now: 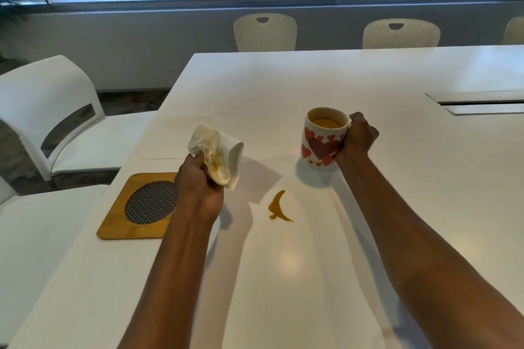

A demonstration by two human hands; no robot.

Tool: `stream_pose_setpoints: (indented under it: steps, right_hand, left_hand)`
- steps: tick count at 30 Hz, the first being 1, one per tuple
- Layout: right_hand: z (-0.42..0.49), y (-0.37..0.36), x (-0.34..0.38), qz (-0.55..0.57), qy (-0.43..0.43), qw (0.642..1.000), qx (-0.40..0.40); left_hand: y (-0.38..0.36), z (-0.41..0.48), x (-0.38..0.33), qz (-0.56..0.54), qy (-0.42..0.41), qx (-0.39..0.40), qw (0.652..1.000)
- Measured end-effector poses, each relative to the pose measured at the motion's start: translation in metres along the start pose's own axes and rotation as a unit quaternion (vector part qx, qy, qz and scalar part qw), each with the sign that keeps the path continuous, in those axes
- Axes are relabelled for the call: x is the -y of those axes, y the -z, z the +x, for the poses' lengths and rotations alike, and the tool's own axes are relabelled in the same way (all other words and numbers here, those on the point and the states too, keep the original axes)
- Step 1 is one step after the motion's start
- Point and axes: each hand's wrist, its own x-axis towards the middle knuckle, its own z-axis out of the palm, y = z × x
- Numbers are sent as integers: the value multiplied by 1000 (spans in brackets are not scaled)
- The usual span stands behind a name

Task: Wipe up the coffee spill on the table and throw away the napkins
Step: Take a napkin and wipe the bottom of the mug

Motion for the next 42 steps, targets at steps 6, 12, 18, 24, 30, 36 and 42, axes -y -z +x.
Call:
stream_pose_setpoints:
  steps: [6, 12, 18, 24, 30, 36, 42]
  right_hand:
    - [7, -2, -12, -19, -1, 1000, -1]
    - [12, -1, -18, -29, -5, 1000, -11]
    - [15, 3, -21, -36, -10, 999, -15]
    - [18, 5, -21, -37, -14, 999, -8]
    - [19, 8, -24, -22, -11, 1000, -7]
    - [14, 15, -19, -37, -13, 999, 23]
    - [-1, 37, 13, -264, 197, 944, -29]
  left_hand:
    - [5, -1, 7, 21, -8, 3, 1000]
    - [10, 2, 14, 29, 4, -1, 1000]
    - [12, 2, 20, 14, 19, 2, 1000]
    - [8, 1, 22, 5, 24, 9, 1000]
    - [7, -1, 21, 6, 36, 22, 999]
    - [5, -3, 20, 29, 45, 33, 998]
    - [0, -10, 19, 43, 52, 54, 996]
